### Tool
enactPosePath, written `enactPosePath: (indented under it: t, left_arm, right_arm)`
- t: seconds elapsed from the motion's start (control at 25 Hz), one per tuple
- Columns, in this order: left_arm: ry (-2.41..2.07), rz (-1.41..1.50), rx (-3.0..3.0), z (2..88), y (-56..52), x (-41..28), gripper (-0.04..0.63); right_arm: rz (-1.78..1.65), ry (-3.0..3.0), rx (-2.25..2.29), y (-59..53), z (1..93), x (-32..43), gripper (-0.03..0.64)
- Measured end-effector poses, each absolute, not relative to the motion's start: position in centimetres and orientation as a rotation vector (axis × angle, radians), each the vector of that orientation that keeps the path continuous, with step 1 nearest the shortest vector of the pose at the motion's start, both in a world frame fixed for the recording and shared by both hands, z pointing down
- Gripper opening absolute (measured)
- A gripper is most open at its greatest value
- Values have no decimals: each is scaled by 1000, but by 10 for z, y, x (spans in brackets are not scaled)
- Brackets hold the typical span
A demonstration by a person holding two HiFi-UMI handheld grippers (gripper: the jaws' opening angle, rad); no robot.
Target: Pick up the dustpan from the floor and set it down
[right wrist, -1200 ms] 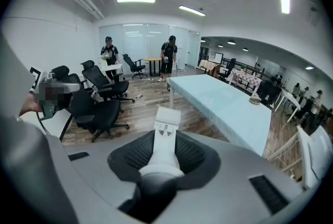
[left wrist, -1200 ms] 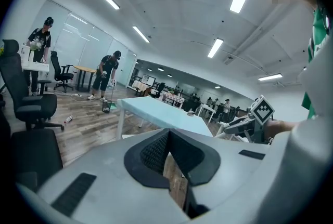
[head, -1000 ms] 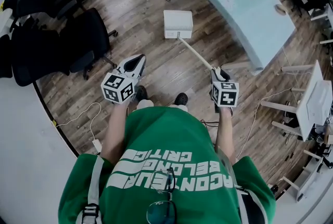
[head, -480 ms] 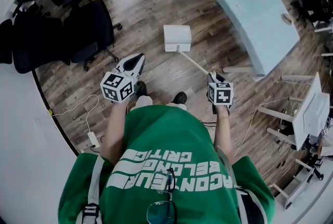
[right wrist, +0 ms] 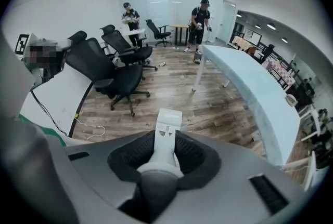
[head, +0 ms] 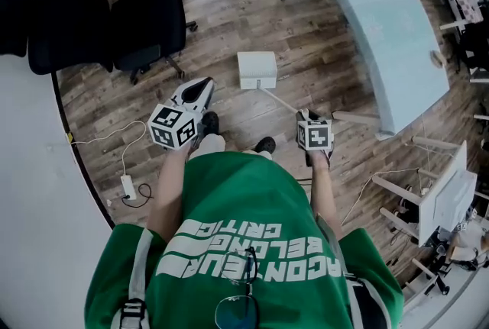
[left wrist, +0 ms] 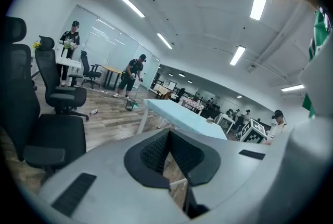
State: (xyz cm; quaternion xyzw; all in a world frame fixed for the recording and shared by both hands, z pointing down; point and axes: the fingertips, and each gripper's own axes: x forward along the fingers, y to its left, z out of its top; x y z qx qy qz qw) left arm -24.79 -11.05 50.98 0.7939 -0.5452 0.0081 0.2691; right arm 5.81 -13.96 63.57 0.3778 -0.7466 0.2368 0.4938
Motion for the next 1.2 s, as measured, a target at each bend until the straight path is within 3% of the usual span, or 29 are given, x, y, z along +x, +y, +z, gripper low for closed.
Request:
enactPosePath:
  t: [0.64, 1.2]
  left_arm:
    - [-1534, 32, 2023, 545, -89, -349, -7]
    - [-1557, 12, 1970, 561, -104, -402, -8]
  right_arm:
    - [465, -1754, 665, -143, 720, -79, 118]
    - [468, -1663, 556, -167, 773, -147, 118]
